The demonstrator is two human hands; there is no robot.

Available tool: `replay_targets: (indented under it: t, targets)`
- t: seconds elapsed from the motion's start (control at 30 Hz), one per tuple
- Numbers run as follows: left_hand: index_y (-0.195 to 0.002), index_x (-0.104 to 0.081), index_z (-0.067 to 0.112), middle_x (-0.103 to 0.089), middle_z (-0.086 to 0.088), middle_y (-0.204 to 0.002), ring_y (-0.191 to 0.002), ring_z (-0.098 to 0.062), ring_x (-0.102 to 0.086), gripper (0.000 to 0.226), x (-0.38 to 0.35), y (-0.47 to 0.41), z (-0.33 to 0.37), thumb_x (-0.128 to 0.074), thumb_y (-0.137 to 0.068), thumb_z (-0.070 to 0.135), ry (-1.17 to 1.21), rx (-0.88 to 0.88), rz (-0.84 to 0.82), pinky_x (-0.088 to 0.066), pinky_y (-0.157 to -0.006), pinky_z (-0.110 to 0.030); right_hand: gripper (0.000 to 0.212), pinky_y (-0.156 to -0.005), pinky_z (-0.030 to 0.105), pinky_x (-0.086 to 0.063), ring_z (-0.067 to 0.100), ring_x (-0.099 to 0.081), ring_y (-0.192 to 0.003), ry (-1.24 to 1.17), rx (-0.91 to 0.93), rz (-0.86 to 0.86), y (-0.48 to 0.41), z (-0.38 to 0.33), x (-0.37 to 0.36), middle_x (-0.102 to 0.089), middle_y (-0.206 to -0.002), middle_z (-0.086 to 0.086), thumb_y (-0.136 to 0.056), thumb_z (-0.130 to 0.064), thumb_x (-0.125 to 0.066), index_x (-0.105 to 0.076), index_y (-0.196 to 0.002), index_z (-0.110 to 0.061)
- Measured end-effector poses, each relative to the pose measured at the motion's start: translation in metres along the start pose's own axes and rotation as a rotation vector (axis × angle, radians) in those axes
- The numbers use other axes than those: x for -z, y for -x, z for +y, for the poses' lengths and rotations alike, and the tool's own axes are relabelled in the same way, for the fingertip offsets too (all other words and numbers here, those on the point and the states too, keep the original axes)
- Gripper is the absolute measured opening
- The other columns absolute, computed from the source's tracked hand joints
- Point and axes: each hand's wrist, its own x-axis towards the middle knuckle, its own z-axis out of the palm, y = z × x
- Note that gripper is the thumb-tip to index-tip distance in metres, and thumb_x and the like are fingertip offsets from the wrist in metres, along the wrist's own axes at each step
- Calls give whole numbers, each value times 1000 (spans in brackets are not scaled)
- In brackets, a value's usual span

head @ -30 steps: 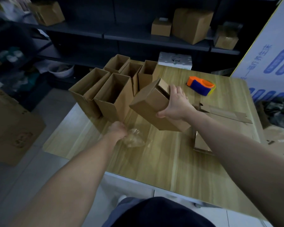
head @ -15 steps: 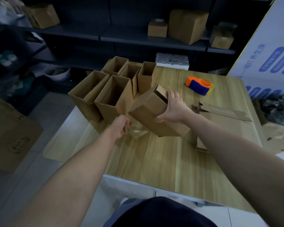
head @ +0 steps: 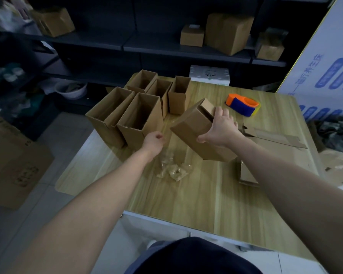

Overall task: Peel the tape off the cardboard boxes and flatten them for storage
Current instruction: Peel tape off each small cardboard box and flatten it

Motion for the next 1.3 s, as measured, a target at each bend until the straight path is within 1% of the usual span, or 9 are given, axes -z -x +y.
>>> replay_targets:
  t: [0.17, 0.3, 0.4, 0.5, 0.6, 0.8, 0.97, 1.1, 1.3]
  targets:
    - [-137, -43, 13, -51, -4, -132, -123, -24, -49, 56, -13, 10, 48, -59, -90, 40, 69, -105, -70, -39, -99, -35, 113, -103, 51, -40, 29, -35, -128, -163, -28, 50, -9, 7, 24, -32, -139, 9, -60, -43, -83, -17, -146, -14]
    - [-143, -35, 14, -44, -5, -144, -134, -26, -40, 93, -11, 8, 80, -59, -73, 71, 317, -112, -201, -29, -112, -45, 113, -96, 44, -47, 24, -41, -122, -409, -51, 35, -8, 22, 44, -36, -136, 5, -60, -39, -86, -18, -148, -16]
    - [-146, -28, 24, -42, -6, -146, -133, -29, -41, 117, -13, 0, 94, -67, -51, 81, 325, -91, -122, -30, -110, -52, 114, -97, 45, -46, 23, -41, -121, -404, -51, 11, -5, 34, 53, -36, -133, 3, -57, -39, -87, -21, -147, -16]
    - [-143, -33, 23, -36, -5, -147, -132, -27, -40, 96, -22, -3, 110, -64, -66, 73, 41, -234, -36, -35, -108, -48, 113, -96, 46, -47, 24, -42, -119, -298, -53, -9, -1, 38, 53, -36, -132, 4, -55, -41, -87, -22, -145, -15]
    - [-130, -50, 20, -52, -4, -129, -117, -22, -49, 66, -38, 1, 128, -56, -81, 64, -124, -341, -167, -39, -98, -37, 115, -96, 44, -47, 26, -43, -118, -220, -72, -59, 0, 41, 47, -37, -132, 6, -55, -42, -86, -21, -145, -15]
    - [-113, -62, 14, -59, 0, -111, -106, -20, -52, 39, -53, 10, 121, -55, -91, 46, -73, -105, -380, -42, -82, -35, 122, -104, 43, -41, 29, -36, -129, -83, -128, -153, 5, 52, 21, -32, -142, 9, -57, -46, -85, -13, -150, -14]
    - [-114, -62, 14, -59, -5, -110, -105, -23, -53, 25, -60, 7, 106, -51, -95, 26, 94, 29, -302, -46, -97, -46, 118, -113, 46, -30, 28, -28, -140, -212, -151, -233, 4, 58, 1, -21, -155, 6, -66, -52, -80, -5, -153, -22]
    - [-110, -60, 6, -58, -11, -112, -103, -26, -53, 20, -56, -6, 100, -48, -94, 12, 195, 84, -231, -49, -92, -43, 91, -106, 42, -37, 28, -40, -134, -494, -229, -244, -1, 71, 23, -37, -149, 6, -79, -54, -68, -21, -152, -25]
    - [-105, -60, 5, -58, -10, -102, -105, -32, -54, 19, -56, -10, 111, -50, -91, 13, 221, 109, -239, -49, -89, -47, 36, -77, 28, -47, 20, -59, -99, -269, -258, -209, -8, 87, 27, -62, -110, 7, -96, -31, -54, -56, -127, -14]
